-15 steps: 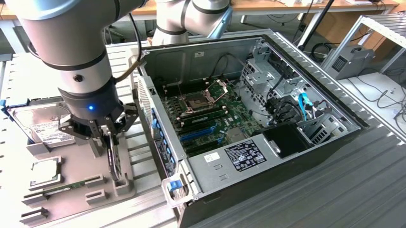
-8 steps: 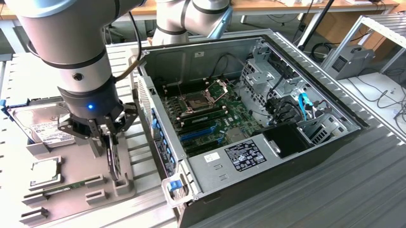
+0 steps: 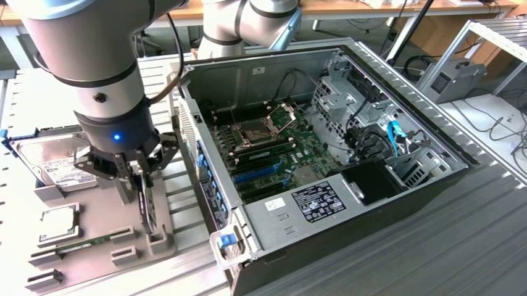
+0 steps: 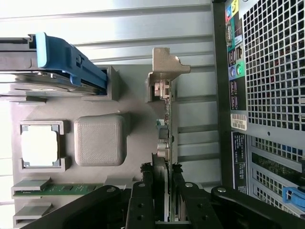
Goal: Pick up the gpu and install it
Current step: 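Pick up the gpu and move the gpu toward the slot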
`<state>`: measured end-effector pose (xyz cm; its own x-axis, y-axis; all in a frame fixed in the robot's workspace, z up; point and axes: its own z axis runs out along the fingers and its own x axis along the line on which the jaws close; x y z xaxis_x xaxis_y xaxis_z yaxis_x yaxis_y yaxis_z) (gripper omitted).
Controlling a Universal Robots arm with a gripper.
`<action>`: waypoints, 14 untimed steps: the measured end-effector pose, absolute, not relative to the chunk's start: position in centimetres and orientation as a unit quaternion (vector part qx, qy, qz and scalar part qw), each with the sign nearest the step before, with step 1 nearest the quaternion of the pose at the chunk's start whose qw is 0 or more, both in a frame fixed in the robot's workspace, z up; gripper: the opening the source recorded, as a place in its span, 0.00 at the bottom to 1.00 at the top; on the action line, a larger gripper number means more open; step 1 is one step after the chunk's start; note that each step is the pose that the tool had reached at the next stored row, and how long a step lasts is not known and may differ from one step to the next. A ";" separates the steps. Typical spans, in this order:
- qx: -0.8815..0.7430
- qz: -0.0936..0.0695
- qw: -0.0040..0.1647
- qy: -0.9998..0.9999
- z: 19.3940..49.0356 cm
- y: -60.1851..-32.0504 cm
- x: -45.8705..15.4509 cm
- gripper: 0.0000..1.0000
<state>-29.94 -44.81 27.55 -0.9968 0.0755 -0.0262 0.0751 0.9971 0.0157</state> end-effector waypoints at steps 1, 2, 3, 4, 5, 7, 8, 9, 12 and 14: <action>0.038 0.007 0.013 0.999 27.6 -44.8 -29.9 0.26; 0.038 0.007 0.013 0.999 27.6 -44.8 -29.9 0.26; 0.038 0.007 0.013 0.999 27.6 -44.8 -29.9 0.26; 0.038 0.007 0.013 0.999 27.7 -44.8 -29.9 0.26; 0.038 0.007 0.013 0.999 27.7 -44.8 -29.9 0.26; 0.038 0.007 0.013 0.999 27.8 -44.8 -29.9 0.26; 0.038 0.007 0.013 0.999 27.8 -44.8 -29.9 0.26; 0.038 0.007 0.013 0.999 27.8 -44.8 -29.9 0.26; 0.038 0.007 0.013 0.999 27.9 -44.8 -29.9 0.26; 0.038 0.007 0.013 0.999 28.0 -44.8 -29.9 0.26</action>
<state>-29.94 -44.81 27.95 -0.9968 0.0755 -0.0262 0.0751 0.9971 0.0157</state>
